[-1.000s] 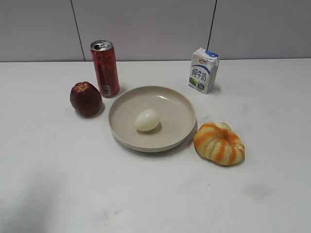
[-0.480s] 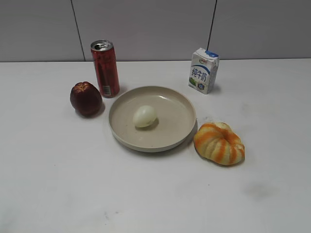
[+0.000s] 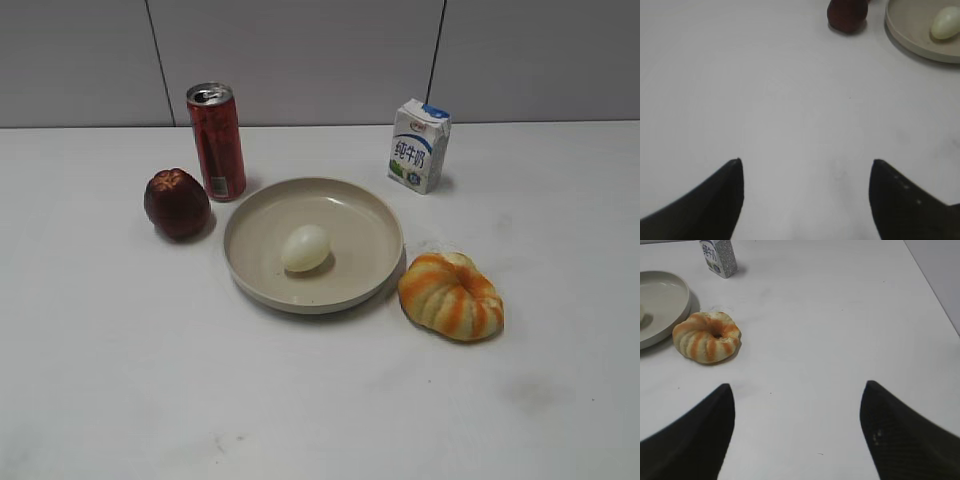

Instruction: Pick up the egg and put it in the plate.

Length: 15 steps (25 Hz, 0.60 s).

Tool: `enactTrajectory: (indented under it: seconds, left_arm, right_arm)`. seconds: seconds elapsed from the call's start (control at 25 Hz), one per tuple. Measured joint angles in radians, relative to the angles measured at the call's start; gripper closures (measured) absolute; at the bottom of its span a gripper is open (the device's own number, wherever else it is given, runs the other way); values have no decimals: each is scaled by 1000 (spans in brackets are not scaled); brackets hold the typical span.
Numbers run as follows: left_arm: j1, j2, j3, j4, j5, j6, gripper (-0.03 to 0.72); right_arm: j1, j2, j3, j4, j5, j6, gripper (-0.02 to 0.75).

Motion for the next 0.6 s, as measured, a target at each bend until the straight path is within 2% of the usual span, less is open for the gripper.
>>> enactTrajectory:
  seconds: [0.24, 0.6]
  left_arm:
    - [0, 0, 3, -48, -1, 63, 96]
    - [0, 0, 3, -55, -1, 70, 105]
  right_arm:
    - [0, 0, 0, 0, 0, 0, 149]
    - [0, 0, 0, 0, 0, 0, 149]
